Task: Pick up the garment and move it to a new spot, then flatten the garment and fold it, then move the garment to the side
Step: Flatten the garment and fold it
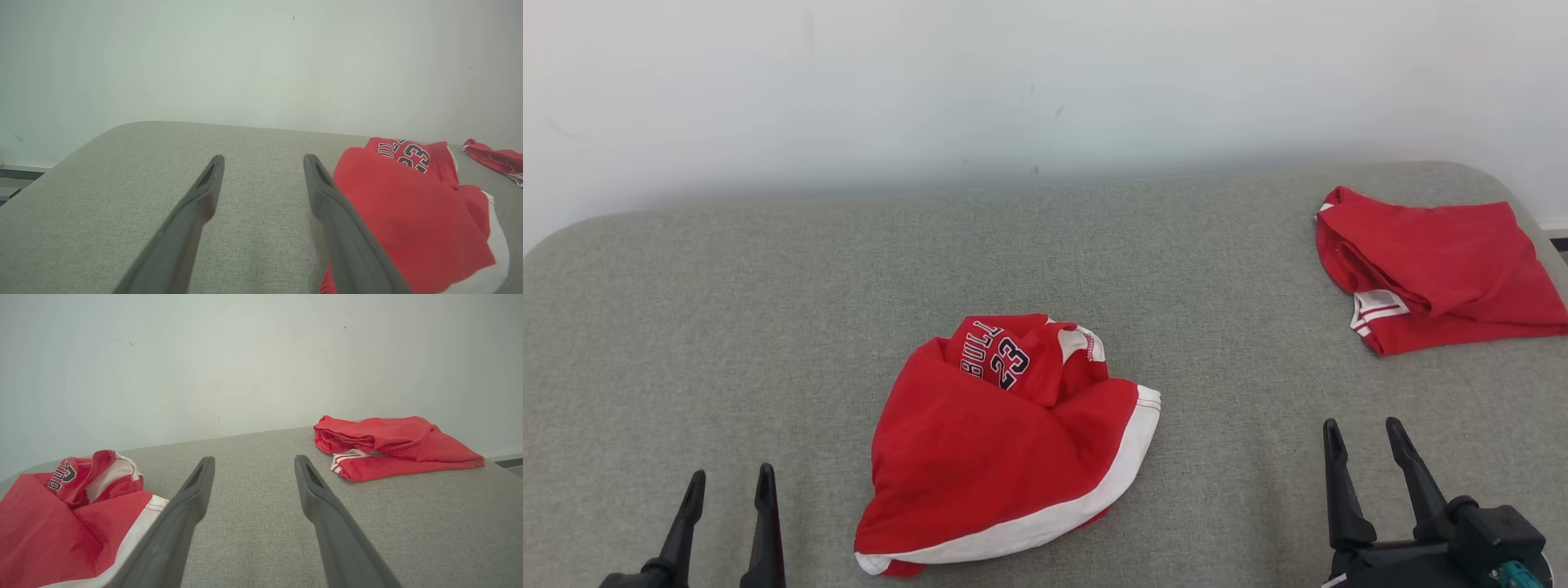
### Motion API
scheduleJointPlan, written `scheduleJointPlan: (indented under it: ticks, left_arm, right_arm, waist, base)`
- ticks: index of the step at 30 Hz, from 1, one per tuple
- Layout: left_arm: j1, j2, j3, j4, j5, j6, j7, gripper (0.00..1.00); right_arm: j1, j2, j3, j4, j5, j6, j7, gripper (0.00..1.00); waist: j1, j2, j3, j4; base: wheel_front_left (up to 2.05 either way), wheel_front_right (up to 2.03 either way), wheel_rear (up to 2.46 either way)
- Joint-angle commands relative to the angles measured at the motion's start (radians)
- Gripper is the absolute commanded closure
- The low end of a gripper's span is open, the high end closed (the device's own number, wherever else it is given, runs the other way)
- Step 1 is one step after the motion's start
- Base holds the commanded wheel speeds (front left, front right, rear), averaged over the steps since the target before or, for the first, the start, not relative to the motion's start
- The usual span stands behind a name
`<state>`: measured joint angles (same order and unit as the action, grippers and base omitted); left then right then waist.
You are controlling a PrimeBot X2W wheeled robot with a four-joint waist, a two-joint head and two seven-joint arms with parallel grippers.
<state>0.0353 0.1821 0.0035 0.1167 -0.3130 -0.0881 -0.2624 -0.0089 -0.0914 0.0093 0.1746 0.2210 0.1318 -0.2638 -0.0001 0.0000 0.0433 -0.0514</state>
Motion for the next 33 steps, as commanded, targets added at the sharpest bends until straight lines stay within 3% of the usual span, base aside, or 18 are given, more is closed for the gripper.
scheduleJointPlan:
  ticks: [1,33]
  left_arm:
    - [0.007,-0.003,0.001,0.007,0.002,-0.004,-0.003,0.0]
    - [0.012,-0.024,0.008,0.061,0.017,-0.019,-0.003,0.0]
  right_arm:
    - [0.011,-0.006,0.005,0.0,0.001,-0.003,-0.001,0.0]
    - [0.023,-0.015,0.031,0.022,0.01,-0.003,-0.001,0.0]
  waist:
    - [0.0001,0.0,-0.004,0.001]
    - [0.0001,0.0,-0.026,0.023]
  base:
    - [0.0,0.0,0.0]
    - [0.0,0.0,0.0]
